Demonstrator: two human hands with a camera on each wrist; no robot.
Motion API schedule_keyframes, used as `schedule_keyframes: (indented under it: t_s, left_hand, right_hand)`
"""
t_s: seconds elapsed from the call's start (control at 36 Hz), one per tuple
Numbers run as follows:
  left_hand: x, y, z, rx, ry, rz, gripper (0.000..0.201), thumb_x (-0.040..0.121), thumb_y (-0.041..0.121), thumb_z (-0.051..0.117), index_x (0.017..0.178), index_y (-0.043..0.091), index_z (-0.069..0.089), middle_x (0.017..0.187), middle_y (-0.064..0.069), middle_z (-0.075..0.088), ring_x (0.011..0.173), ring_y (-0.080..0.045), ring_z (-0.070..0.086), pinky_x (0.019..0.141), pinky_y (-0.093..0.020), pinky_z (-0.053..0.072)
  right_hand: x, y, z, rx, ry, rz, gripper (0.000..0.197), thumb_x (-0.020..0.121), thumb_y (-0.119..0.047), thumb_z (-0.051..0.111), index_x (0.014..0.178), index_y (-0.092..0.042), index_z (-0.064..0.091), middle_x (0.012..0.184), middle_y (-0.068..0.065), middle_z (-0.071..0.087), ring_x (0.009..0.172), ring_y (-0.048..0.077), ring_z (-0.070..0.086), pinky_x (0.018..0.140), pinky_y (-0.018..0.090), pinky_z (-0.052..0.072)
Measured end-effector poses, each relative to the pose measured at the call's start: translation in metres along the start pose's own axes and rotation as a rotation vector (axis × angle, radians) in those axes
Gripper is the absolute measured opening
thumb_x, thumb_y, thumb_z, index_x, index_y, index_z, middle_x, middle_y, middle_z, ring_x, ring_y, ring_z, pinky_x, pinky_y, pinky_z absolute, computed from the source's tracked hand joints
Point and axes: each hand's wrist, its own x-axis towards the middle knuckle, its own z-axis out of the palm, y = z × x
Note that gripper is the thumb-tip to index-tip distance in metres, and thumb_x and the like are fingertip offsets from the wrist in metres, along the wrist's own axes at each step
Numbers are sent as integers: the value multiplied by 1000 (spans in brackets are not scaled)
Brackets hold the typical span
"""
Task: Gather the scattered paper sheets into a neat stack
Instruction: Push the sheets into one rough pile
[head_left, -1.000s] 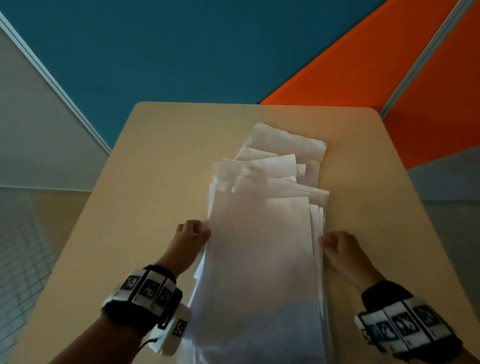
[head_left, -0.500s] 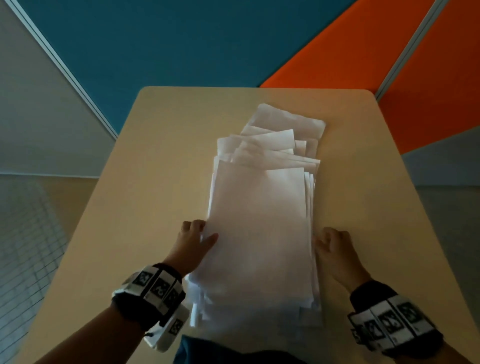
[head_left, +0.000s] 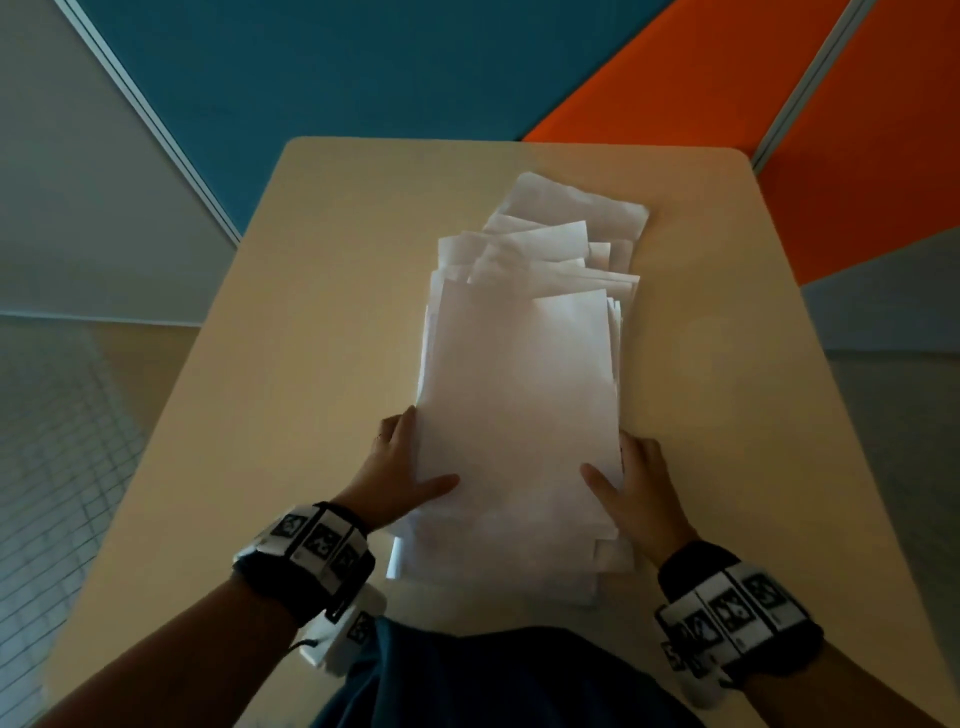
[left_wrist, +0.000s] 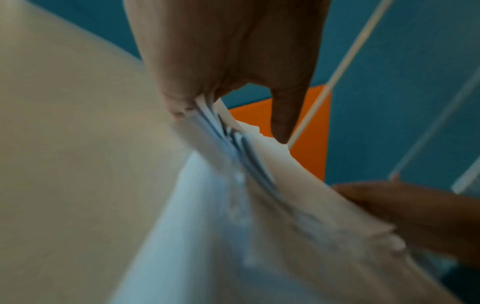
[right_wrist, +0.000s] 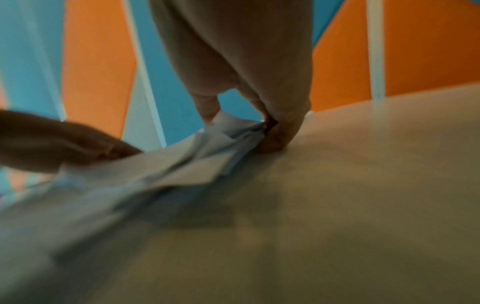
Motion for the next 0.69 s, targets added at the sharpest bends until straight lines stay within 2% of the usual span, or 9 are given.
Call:
schedule_keyframes:
  t_s: [0.06, 0.14, 0.17, 0.22, 0.31, 0.39, 0.47, 0.61, 0.69]
  left_hand:
    - [-4, -2, -1, 4, -14, 25, 120, 65, 52, 72, 147, 6, -3, 155, -14, 5, 143, -28, 14, 116, -32, 20]
    - [-21, -12, -1, 251, -103, 245, 136, 54, 64, 68, 143, 17, -24, 156, -11, -18, 146, -27, -8, 119, -43, 11]
    - [-28, -16, 3, 401, -127, 341, 135, 53, 67, 66, 143, 22, -24, 157, -10, -16, 146, -28, -8, 118, -48, 14]
    - [-39, -22, 11, 702, -169, 455, 132, 46, 79, 56, 147, 12, 2, 156, -17, 11, 143, -35, 17, 108, -56, 29]
    - [-41, -23, 19, 838, -153, 495, 128, 42, 81, 50, 140, 2, 31, 147, -21, 38, 132, -39, 40, 93, -60, 45]
    - [-30, -14, 16, 868, -99, 489, 126, 41, 77, 53, 141, 4, 31, 146, -17, 41, 131, -36, 43, 92, -58, 46]
    - [-17, -8, 12, 893, -112, 486, 126, 42, 79, 50, 143, 7, 29, 145, -13, 44, 130, -32, 45, 93, -56, 44]
    - [6, -4, 8, 819, -125, 445, 110, 55, 65, 55, 145, 15, 17, 149, -11, 39, 134, -27, 24, 96, -65, 39]
    - [17, 6, 6, 759, -136, 451, 102, 62, 52, 60, 144, 24, 6, 156, -8, 22, 137, -27, 7, 105, -68, 26]
  right_hand:
    - [-4, -8, -2, 17, 6, -4, 86, 85, -38, 61, 148, -8, 10, 155, 12, 14, 142, 30, 15, 116, 39, 17]
    - [-16, -4, -8, -158, -81, -127, 112, 71, -54, 68, 148, -18, -4, 158, 7, -2, 144, 29, 3, 116, 41, 12]
    - [-21, 0, -7, -276, -152, -221, 116, 66, -61, 64, 147, -25, -9, 157, 3, -3, 144, 27, 0, 116, 42, 11]
    - [-33, 12, 2, -520, -248, -414, 118, 57, -69, 58, 144, -36, -14, 156, 0, 6, 142, 21, 2, 114, 48, 17]
    - [-38, 22, 12, -723, -277, -510, 119, 44, -77, 52, 145, -24, 16, 146, 11, 37, 131, 25, 26, 103, 49, 34]
    - [-31, 15, 10, -790, -269, -560, 110, 48, -78, 49, 140, -18, 36, 139, 12, 50, 125, 26, 34, 98, 47, 24]
    - [-20, 8, 7, -805, -255, -593, 100, 56, -77, 47, 137, -18, 39, 132, 12, 57, 118, 26, 37, 97, 47, 22]
    - [-1, 1, 1, -802, -217, -622, 91, 60, -69, 45, 135, -16, 42, 130, 13, 59, 117, 25, 39, 98, 46, 22]
    - [8, -5, -4, -801, -160, -626, 88, 60, -59, 51, 136, -15, 40, 129, 12, 60, 117, 28, 54, 101, 46, 25]
